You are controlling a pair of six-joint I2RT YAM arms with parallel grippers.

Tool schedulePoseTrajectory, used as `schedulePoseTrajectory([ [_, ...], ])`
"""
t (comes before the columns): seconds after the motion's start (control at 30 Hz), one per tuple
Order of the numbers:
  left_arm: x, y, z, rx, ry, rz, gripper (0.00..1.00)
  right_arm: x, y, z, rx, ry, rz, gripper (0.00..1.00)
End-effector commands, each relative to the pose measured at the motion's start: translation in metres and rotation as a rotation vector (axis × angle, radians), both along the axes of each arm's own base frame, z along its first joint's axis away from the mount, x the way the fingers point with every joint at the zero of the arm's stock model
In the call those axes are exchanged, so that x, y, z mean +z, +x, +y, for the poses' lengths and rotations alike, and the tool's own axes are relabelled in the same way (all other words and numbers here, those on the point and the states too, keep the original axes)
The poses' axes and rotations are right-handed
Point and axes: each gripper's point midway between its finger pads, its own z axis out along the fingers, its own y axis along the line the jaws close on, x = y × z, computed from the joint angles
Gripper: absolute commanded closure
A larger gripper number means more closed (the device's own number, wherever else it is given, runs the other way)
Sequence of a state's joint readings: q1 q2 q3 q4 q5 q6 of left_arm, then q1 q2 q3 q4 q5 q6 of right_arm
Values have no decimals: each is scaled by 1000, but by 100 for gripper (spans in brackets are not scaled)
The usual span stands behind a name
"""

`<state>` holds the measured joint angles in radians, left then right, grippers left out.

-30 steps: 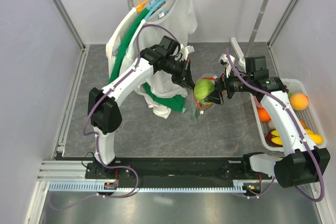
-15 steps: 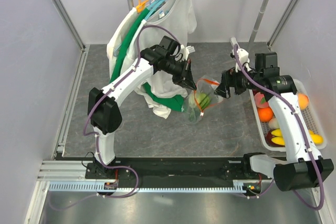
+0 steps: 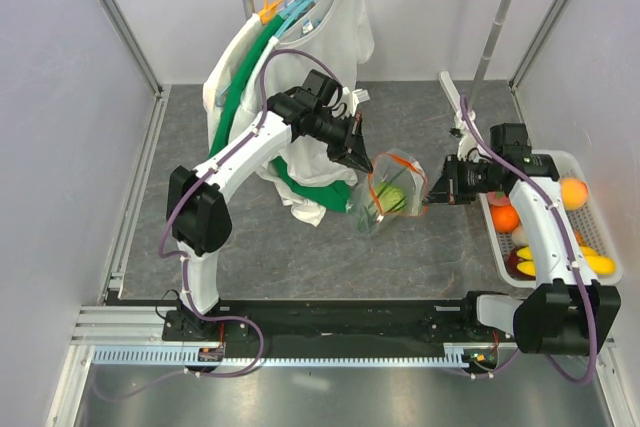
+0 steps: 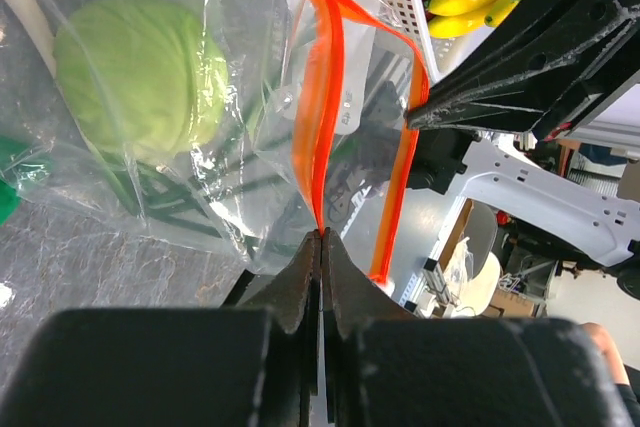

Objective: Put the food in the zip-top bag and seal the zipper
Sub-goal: Place the fake fruit in the zipper food storage bag, then pick up the fake fruit from the bin.

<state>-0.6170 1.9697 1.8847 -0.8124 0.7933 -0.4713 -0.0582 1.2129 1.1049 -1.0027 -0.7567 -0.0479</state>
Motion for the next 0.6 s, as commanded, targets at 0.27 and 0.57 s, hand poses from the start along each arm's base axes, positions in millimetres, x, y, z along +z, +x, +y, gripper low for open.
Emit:
schedulePoseTrajectory([
  [0.27, 83, 0, 29, 7, 28, -394, 98, 99, -20, 11, 95, 140, -132, 100],
  [0.57, 59, 2, 32, -31, 181, -474, 98, 64, 4, -7, 69, 33, -7, 100],
])
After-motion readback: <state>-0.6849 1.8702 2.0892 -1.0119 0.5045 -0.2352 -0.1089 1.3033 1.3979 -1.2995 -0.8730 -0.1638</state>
